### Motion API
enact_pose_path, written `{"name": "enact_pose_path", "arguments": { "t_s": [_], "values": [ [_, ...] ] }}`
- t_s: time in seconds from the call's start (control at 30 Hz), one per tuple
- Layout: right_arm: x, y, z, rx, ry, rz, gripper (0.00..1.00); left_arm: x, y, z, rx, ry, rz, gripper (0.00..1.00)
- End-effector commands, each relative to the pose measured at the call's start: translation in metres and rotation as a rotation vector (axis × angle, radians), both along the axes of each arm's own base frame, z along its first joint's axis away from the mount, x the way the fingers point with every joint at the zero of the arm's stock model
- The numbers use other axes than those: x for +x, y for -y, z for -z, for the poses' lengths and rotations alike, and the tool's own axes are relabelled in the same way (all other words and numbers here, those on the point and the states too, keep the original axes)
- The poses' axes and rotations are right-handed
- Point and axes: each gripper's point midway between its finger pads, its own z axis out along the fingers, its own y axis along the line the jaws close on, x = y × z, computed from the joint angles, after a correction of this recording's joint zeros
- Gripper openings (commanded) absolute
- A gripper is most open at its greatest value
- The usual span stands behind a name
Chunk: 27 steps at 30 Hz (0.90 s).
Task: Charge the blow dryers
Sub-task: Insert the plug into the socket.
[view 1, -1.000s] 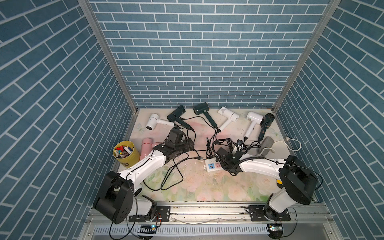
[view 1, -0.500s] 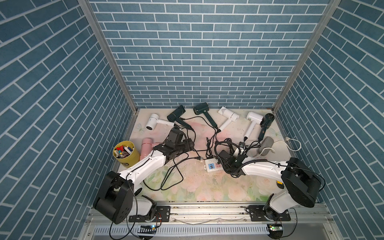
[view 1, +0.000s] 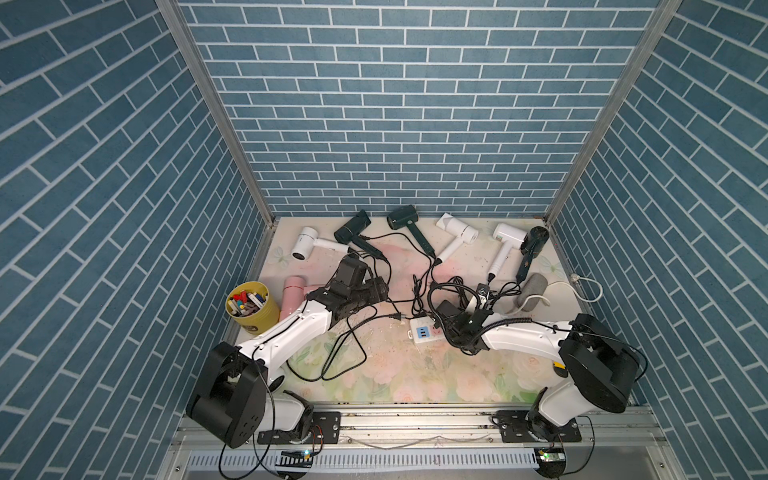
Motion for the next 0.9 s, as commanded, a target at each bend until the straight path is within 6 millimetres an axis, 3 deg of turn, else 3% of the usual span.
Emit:
{"name": "enact_pose_path", "arguments": {
  "t_s": [0.0, 0.07, 0.2, 0.33, 0.57, 0.6, 0.73, 0.87],
  "values": [
    [-0.043, 0.006, 0.048, -0.024, -0.313, -0.056, 0.08, -0.001, -0.003, 0.001, -0.004, 0.002, -0.004, 0.81],
    [-0.037, 0.002, 0.035, -0.017, -0.292, -0.075, 0.23, -0.001, -0.003, 0.001, -0.003, 0.002, -0.002, 0.81],
    [-0.022, -0.009, 0.004, 0.017, -0.244, -0.128, 0.37, -0.001, -0.002, 0.001, -0.008, 0.008, 0.004, 0.81],
    [-0.013, -0.017, -0.025, 0.063, -0.207, -0.186, 0.59, -0.001, -0.002, -0.003, -0.016, 0.027, 0.006, 0.81],
    [-0.016, -0.027, -0.066, 0.143, -0.173, -0.326, 0.82, -0.006, -0.007, -0.02, -0.036, 0.107, -0.002, 0.81],
    [-0.018, -0.025, -0.074, 0.145, -0.173, -0.343, 0.98, -0.006, -0.008, -0.024, -0.042, 0.13, -0.002, 0.81],
    [-0.027, -0.012, -0.106, 0.096, -0.202, -0.38, 0.99, -0.01, -0.014, -0.043, -0.07, 0.225, -0.011, 0.81],
    [-0.034, -0.007, -0.125, 0.051, -0.206, -0.469, 0.99, -0.019, -0.023, -0.052, -0.079, 0.3, -0.029, 0.81]
  ]
}}
